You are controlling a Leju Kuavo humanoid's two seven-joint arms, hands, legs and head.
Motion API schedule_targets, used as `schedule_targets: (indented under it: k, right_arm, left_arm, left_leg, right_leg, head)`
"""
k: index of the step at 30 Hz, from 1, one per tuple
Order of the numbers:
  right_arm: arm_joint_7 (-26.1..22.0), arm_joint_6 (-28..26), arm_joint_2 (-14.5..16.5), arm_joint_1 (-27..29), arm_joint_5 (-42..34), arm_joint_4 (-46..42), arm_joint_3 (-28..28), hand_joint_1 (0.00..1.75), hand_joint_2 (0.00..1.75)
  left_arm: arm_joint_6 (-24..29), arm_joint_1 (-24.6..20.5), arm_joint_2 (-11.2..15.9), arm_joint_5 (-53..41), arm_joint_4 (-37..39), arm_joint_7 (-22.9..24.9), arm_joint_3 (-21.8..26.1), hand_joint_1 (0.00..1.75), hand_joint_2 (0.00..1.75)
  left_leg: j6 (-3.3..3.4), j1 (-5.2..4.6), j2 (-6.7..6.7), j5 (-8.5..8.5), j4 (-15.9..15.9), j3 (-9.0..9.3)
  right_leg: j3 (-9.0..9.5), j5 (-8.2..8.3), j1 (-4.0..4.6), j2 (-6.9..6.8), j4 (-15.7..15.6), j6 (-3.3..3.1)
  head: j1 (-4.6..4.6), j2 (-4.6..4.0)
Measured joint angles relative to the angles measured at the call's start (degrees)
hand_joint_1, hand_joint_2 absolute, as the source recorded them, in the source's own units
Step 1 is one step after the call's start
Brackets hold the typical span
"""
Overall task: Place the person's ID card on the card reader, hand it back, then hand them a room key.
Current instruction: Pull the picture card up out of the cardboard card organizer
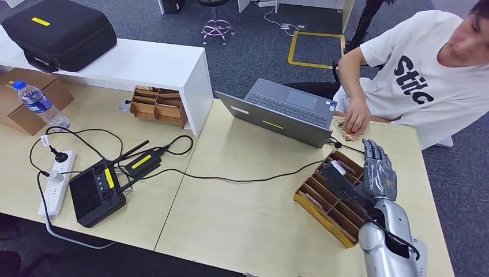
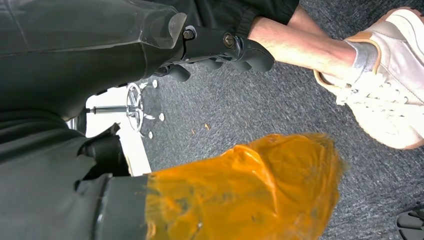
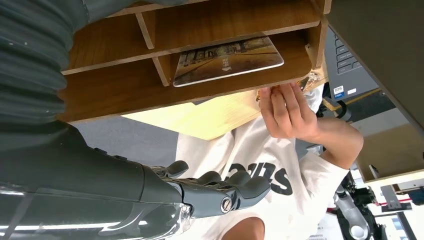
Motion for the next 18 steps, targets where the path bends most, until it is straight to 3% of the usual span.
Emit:
schedule_targets:
  k: [2,6,18]
  right_arm:
    - [0.0,0.0,0.0,0.0,0.0,0.0,0.0,0.00,1.75]
    - [-0.2,0.0,0.1,0.0,0.0,0.1,-0.1,1.71,1.75]
    - [-1.9,0.1,2.2,-2.2,0.5,1.0,-0.1,1.75,1.75]
  left_arm:
    - [0.0,0.0,0.0,0.0,0.0,0.0,0.0,0.00,0.00]
    - [0.0,0.0,0.0,0.0,0.0,0.0,0.0,0.00,0.00]
    - [0.0,-0.1,0.0,0.0,0.0,-0.1,-0.1,0.00,0.00]
  left_leg:
    - [0.00,0.00,0.00,0.00,0.0,0.00]
    - [0.00,0.00,0.00,0.00,0.0,-0.01]
    - [0.00,0.00,0.00,0.01,0.0,-0.01]
  right_leg:
    - [0.00,0.00,0.00,0.00,0.0,0.00]
    - [0.00,0.00,0.00,0.00,0.0,0.00]
    - [0.00,0.00,0.00,0.00,0.0,0.00]
  head:
    - [0.00,0.00]
    - [0.00,0.00]
    - [0.00,0.00]
